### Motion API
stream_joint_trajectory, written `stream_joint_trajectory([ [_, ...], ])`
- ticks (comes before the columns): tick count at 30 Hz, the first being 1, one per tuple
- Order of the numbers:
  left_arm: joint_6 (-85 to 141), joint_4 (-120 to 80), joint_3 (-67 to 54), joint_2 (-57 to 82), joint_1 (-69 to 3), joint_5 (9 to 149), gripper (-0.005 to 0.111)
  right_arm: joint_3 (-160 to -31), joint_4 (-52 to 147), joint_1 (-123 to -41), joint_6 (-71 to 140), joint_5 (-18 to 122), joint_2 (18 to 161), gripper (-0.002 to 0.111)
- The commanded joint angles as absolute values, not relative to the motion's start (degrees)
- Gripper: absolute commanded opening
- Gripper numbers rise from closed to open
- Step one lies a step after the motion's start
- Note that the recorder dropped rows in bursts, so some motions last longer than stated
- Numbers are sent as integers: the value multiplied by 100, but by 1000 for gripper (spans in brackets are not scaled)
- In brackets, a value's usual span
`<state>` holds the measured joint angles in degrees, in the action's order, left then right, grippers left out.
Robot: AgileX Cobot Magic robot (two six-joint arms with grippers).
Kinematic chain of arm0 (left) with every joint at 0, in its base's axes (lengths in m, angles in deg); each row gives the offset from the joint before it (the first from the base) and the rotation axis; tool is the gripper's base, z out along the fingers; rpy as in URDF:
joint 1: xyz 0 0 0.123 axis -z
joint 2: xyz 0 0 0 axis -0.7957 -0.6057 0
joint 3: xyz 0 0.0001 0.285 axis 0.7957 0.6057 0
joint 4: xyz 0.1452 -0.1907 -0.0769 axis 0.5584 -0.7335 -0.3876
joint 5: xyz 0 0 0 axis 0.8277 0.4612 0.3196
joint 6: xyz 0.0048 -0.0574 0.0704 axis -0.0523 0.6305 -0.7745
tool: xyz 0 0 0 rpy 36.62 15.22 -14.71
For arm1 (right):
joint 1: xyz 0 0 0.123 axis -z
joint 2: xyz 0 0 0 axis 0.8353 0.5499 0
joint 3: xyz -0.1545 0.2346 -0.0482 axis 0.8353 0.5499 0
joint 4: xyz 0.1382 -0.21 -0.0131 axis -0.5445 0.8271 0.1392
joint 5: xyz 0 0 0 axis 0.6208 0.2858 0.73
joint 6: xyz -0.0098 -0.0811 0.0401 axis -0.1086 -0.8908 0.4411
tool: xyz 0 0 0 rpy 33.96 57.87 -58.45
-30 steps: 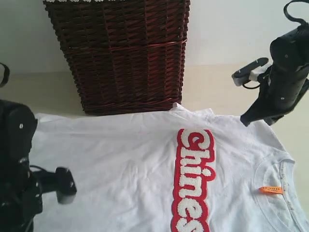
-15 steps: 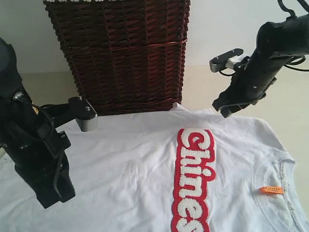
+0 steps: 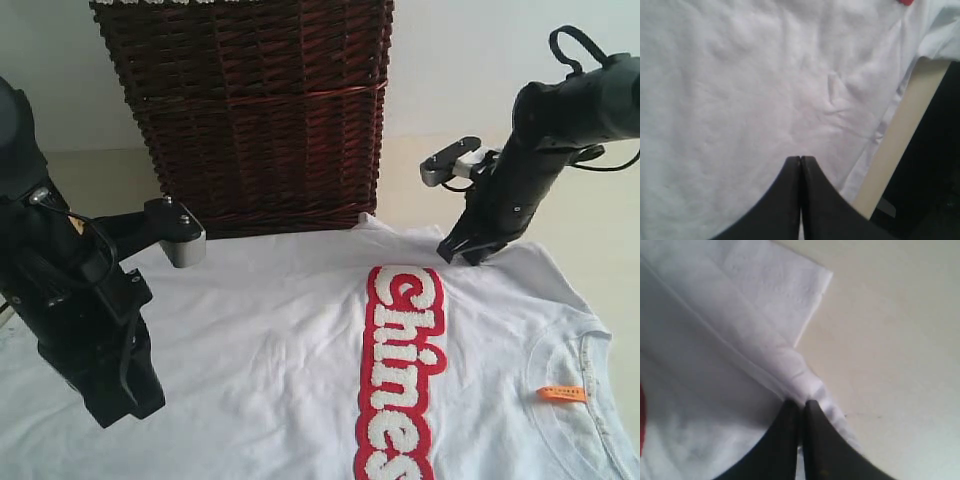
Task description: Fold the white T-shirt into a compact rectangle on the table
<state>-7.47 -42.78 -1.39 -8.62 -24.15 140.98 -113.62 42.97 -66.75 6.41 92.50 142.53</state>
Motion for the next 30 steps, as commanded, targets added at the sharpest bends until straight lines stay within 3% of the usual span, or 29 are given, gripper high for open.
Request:
stream_joint_trajectory([
  [1, -726, -4355, -156, -837, -2393, 14067, 0, -11374, 4294, -6662, 560, 9578, 13969, 0],
  [10, -726, -4355, -156, -837, -2393, 14067, 0, -11327, 4113, -7349, 217, 10541, 13200, 0],
  [21, -726, -4408, -156, -837, -2393, 14068, 0, -9708, 5429, -8832, 290, 10210, 12473, 0],
  [23, -711, -4410, -134, -837, -2393, 14068, 0, -9644, 5384, -8932, 290, 10260, 12473, 11],
  [26, -711, -4410, -8, -837, -2393, 14064, 0, -9619, 5226, -8932, 355, 10303, 12473, 42],
  [30, -711, -4395, 20, -837, -2393, 13989, 0, -9580, 5135, -9312, 267, 10407, 12583, 41],
])
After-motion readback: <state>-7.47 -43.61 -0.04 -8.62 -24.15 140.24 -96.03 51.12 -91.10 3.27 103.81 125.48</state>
